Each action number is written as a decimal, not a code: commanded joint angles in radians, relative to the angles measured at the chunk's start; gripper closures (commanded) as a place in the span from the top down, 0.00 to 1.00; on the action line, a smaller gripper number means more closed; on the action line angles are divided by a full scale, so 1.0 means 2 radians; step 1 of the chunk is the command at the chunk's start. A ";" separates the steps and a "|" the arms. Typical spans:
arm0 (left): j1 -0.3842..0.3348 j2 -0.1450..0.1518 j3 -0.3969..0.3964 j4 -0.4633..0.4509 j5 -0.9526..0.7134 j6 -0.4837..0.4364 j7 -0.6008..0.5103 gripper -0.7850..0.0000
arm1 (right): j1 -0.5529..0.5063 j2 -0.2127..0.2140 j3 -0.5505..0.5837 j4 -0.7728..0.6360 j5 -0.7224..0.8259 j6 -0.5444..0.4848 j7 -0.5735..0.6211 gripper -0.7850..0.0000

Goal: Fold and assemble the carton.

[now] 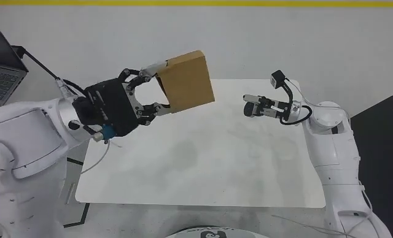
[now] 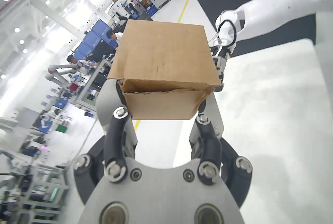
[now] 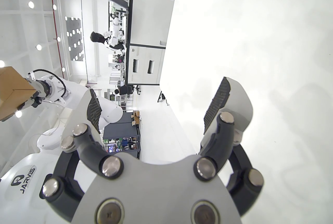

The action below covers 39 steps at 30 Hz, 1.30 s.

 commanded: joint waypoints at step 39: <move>0.110 0.007 0.014 0.015 -0.157 0.125 -0.014 0.00 | 0.000 0.000 0.000 0.000 0.000 0.000 0.000 1.00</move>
